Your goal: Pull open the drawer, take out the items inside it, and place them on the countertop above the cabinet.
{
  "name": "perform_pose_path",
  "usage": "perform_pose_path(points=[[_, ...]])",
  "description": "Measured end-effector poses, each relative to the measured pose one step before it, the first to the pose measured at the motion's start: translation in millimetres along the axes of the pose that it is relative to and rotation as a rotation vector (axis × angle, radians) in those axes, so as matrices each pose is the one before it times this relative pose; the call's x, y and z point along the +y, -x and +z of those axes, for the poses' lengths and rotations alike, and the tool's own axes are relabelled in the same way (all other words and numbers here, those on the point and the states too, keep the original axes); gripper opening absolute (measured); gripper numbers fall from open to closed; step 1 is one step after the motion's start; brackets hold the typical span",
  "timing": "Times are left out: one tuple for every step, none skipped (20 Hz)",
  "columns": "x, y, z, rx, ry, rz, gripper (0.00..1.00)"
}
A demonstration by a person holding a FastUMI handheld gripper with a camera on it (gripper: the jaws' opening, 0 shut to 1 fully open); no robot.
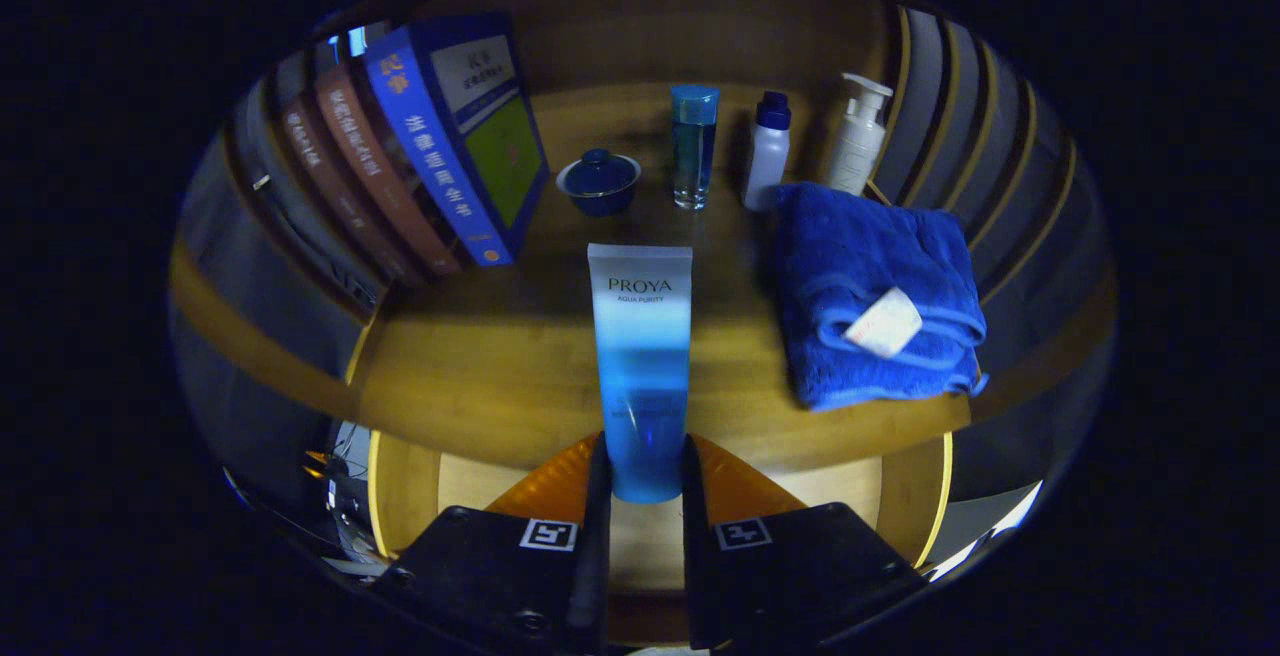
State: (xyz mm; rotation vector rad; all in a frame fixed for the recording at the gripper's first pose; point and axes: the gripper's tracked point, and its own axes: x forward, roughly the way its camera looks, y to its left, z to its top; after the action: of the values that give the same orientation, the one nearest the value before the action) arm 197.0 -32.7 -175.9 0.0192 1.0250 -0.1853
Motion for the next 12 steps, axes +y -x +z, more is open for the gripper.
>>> perform_pose_path(points=[[-0.95,-9.84,3.00,0.01825,-0.00212,-0.00731,0.35],[-0.01,-10.46,0.93,0.02154,-0.00145,-0.00615,0.35],[-1.55,-7.68,0.92,0.01493,-0.00001,-0.00816,0.35],[-2.66,-7.70,-0.03,0.01277,-0.00133,-0.00614,0.35],[-2.00,-2.64,-0.68,0.01215,-0.00259,-0.00570,0.35],[-0.07,1.38,6.84,-0.03018,-0.01131,0.00341,0.35],[2.57,-5.63,2.53,-0.00622,-0.00629,0.01061,0.36],[-0.62,-0.84,-0.55,0.00446,-0.00409,0.00495,0.38],[-0.36,1.27,-0.17,0.00280,0.00025,0.00439,0.41],[2.38,-2.99,1.31,-0.01120,0.00367,0.00612,0.46],[-2.15,2.75,0.38,-0.00311,0.00527,-0.00292,0.57],[0.71,0.65,-2.47,-0.00153,0.00559,0.00108,0.67]])
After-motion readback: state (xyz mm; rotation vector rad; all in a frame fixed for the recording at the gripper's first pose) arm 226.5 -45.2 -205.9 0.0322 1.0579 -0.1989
